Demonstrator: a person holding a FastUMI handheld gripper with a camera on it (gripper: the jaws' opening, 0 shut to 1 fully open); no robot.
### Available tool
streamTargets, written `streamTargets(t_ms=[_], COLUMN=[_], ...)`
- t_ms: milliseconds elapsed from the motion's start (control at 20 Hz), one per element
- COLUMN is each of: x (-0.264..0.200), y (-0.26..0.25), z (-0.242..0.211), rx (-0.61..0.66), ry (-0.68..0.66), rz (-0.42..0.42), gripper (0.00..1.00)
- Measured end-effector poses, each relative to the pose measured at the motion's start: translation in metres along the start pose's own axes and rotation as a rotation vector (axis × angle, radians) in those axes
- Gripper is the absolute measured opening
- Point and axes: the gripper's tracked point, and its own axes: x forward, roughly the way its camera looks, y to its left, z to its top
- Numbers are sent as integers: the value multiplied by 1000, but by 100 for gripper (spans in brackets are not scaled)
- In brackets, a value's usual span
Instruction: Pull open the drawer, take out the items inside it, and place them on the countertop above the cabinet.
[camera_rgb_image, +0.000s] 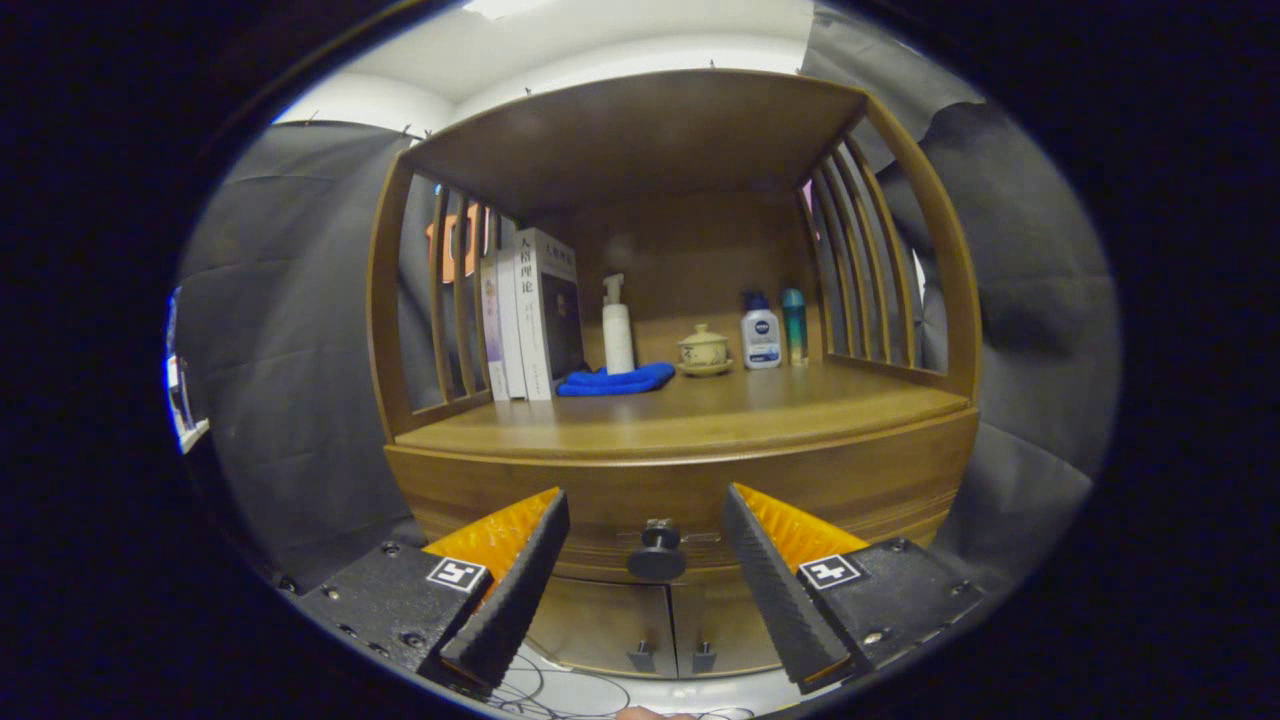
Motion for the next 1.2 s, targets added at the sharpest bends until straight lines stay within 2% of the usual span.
streamTargets(t_ms=[400, 500, 650, 900, 1200], x=[39, 45, 53, 61, 58], y=[-12, -13, -8, -5, -3], z=[-34, -46, -57, -66, -68], rx=[-9, -3, 15, 43, 47], ry=[42, 59, 75, 111, 140], rz=[-24, -37, -39, -57, -78], gripper=[94, 89, 72, 51, 39])
